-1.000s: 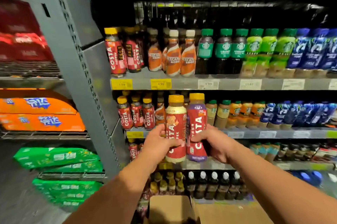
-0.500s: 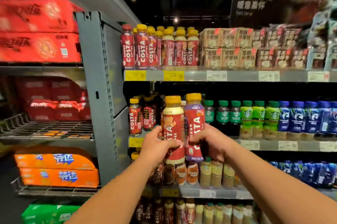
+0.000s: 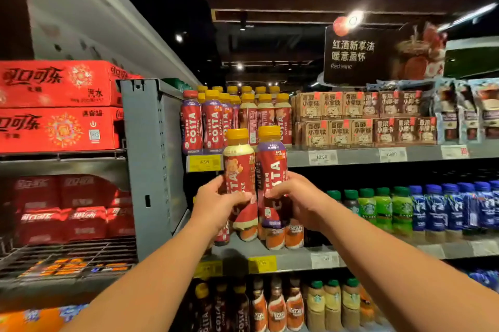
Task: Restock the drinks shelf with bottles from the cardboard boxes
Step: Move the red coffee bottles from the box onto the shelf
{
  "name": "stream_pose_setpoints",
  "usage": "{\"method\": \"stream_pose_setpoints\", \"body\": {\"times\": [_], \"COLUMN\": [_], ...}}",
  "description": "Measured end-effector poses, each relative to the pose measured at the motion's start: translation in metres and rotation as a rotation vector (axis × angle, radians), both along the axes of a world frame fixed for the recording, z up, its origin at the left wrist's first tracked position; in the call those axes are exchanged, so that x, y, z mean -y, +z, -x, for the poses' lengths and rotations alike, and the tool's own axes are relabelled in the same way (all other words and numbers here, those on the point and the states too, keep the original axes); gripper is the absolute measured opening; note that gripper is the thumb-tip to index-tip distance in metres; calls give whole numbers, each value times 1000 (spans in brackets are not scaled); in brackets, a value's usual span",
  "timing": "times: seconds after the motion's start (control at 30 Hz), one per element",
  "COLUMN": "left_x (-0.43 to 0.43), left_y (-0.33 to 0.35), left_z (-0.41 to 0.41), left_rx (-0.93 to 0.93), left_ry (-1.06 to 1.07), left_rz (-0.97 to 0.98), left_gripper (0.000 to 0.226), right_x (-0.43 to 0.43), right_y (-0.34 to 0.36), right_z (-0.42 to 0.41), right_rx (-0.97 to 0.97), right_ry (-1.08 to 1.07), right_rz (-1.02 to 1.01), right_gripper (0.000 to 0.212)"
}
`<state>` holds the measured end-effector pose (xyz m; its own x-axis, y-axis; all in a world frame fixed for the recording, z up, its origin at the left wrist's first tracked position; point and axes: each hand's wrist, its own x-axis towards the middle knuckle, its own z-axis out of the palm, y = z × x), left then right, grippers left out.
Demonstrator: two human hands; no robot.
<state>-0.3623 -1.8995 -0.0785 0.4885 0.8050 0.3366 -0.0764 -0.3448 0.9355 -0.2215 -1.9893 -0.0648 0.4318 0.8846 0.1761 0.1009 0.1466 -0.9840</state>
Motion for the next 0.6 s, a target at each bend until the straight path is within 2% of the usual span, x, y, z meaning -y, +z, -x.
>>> {"method": "stream_pose_setpoints", "body": {"times": [0.37, 0.6], "left_x": [-16, -39], "left_y": [27, 48], "left_z": [-56, -58], "left_rx": [33, 158], "left_ry": [-12, 103], "left_rz": [-50, -58], "left_gripper": [34, 29], "right_x": [-24, -68], "right_y": [36, 73], "right_z": [-59, -68], "right_rx": [9, 38], "right_ry": [-31, 12], "right_rz": [-59, -165], "right_gripper": [21, 30]}}
